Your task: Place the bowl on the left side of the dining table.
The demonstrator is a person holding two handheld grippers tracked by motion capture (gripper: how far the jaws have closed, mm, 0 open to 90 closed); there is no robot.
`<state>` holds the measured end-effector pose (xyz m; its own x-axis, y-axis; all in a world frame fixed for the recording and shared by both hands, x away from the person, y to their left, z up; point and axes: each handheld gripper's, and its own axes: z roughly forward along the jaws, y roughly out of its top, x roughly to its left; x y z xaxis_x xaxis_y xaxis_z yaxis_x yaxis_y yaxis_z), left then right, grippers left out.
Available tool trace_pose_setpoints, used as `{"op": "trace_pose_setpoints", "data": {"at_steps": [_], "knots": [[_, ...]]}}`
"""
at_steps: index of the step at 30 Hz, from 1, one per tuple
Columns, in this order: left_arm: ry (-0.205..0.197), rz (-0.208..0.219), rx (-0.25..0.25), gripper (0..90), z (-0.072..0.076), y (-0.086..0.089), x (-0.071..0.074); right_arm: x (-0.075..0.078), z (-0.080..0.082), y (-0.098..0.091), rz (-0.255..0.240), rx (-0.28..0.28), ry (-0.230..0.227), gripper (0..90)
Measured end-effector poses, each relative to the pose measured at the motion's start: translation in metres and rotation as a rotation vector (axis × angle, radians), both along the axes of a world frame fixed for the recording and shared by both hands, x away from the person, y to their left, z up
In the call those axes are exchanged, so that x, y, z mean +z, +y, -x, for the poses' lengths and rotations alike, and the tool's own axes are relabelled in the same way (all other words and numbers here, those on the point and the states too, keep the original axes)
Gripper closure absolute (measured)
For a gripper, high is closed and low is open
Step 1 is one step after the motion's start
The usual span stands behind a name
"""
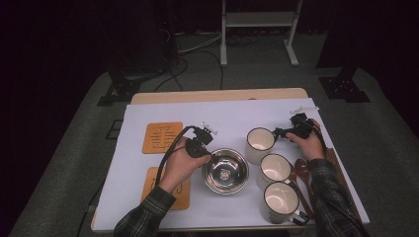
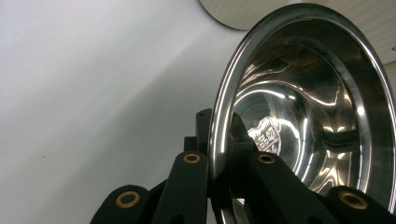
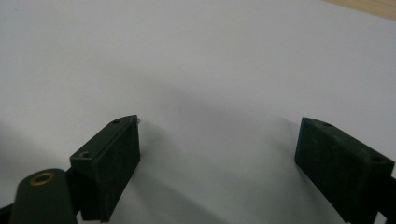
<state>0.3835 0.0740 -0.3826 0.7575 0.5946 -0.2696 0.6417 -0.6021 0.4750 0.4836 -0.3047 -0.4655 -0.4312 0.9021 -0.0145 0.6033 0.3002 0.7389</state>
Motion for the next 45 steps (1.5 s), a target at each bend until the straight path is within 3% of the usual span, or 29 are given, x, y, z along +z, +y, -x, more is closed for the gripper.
{"op": "trace_pose_setpoints", "data": {"at_steps": [21, 45], "knots": [[-0.040, 0.017, 0.031, 87.8, -0.032, 0.022, 0.014, 0.000, 0.000, 0.000, -0.004, -0.006, 0.000, 12.7], [-0.086, 0.004, 0.123, 87.8, -0.065, 0.052, 0.022, 0.000, 0.000, 0.000, -0.007, -0.004, 0.003, 12.9]]}}
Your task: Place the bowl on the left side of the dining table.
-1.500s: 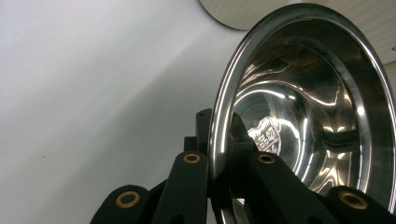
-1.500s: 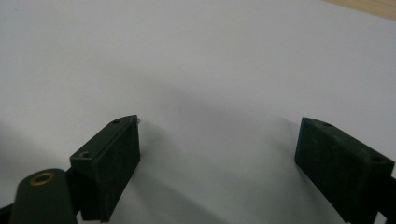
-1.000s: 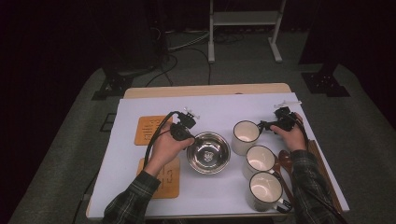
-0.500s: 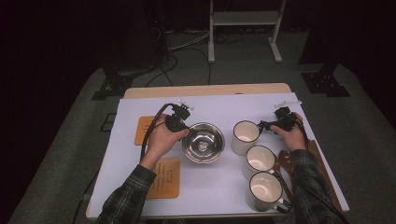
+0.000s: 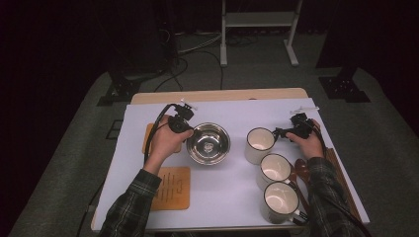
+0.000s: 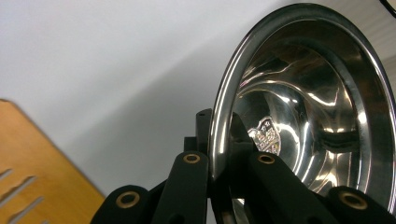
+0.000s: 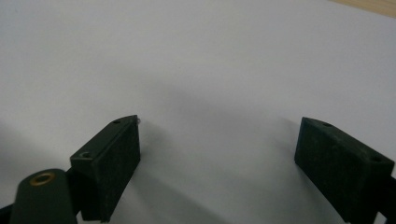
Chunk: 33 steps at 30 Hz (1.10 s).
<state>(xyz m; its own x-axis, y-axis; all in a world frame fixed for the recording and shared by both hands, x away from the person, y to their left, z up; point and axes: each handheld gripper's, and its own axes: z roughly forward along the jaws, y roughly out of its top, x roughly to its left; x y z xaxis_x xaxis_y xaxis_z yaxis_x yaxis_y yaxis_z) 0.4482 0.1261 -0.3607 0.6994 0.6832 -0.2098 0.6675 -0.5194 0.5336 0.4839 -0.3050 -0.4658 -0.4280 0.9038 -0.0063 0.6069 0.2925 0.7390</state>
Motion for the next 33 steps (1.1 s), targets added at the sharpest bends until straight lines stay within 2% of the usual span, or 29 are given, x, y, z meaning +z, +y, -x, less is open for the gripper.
{"op": "trace_pose_setpoints", "data": {"at_steps": [14, 22, 28, 33], "knots": [[-0.037, -0.006, 0.078, 87.8, -0.015, 0.027, 0.008, 0.000, 0.000, 0.000, 0.000, 0.000, 0.000, 12.9], [-0.033, -0.005, 0.127, 87.8, -0.023, 0.041, 0.005, 0.000, 0.000, 0.000, 0.000, 0.000, 0.000, 12.9], [-0.049, -0.035, 0.163, 87.8, -0.029, 0.049, 0.004, 0.000, 0.000, 0.000, 0.001, -0.001, 0.000, 12.9], [-0.043, -0.049, 0.186, 87.8, -0.033, 0.057, 0.002, 0.000, 0.000, 0.000, 0.000, -0.002, 0.001, 12.9]]}}
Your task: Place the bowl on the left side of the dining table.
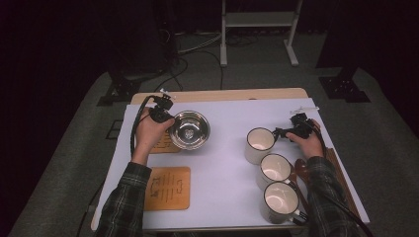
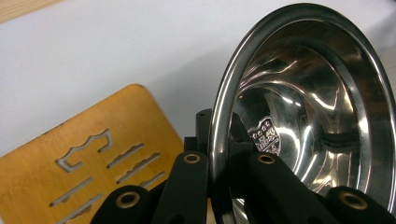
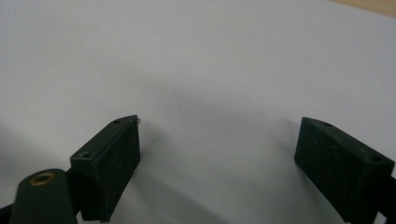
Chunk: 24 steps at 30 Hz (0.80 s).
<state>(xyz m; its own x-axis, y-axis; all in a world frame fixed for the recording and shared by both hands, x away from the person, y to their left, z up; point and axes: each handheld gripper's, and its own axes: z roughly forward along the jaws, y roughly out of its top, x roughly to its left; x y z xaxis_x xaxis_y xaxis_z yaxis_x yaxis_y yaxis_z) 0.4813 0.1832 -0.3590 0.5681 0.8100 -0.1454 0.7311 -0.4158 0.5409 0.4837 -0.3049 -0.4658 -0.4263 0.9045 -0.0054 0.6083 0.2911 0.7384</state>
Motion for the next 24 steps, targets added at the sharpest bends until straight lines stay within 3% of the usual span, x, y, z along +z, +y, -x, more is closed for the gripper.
{"op": "trace_pose_setpoints", "data": {"at_steps": [24], "knots": [[0.021, -0.010, 0.127, 87.8, -0.016, 0.039, -0.013, 0.000, 0.000, 0.000, 0.000, 0.000, 0.000, 12.9]]}}
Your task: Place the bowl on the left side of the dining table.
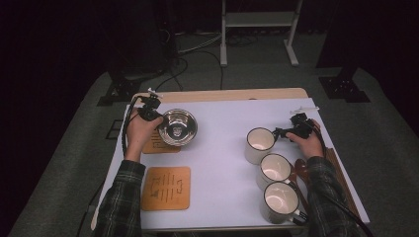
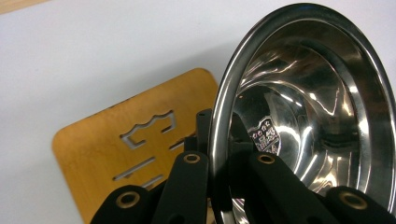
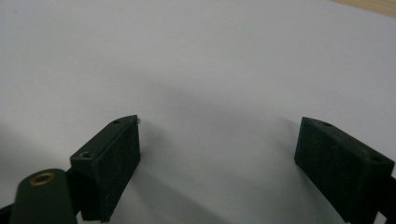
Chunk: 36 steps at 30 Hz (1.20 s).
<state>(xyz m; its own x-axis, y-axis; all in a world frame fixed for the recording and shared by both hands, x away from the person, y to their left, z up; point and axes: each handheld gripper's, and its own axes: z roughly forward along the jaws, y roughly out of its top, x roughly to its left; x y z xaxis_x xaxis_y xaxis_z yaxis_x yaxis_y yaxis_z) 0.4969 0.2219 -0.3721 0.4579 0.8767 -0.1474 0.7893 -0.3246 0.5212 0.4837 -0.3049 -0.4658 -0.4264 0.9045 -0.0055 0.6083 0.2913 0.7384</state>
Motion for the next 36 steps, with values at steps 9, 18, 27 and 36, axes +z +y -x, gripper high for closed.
{"op": "trace_pose_setpoints", "data": {"at_steps": [9, 18, 27, 36], "knots": [[0.015, -0.021, 0.056, 87.8, -0.004, 0.019, -0.008, 0.000, 0.000, 0.000, 0.000, 0.000, -0.001, 12.9], [0.033, -0.035, 0.096, 87.8, -0.006, 0.031, -0.014, 0.000, 0.000, 0.000, 0.000, -0.001, -0.001, 12.8], [0.047, -0.072, 0.111, 87.8, -0.007, 0.035, -0.018, 0.000, 0.000, 0.000, 0.000, -0.001, -0.001, 12.9], [0.059, -0.073, 0.114, 87.7, -0.007, 0.037, -0.018, 0.000, 0.000, 0.000, 0.000, -0.002, -0.001, 12.9]]}}
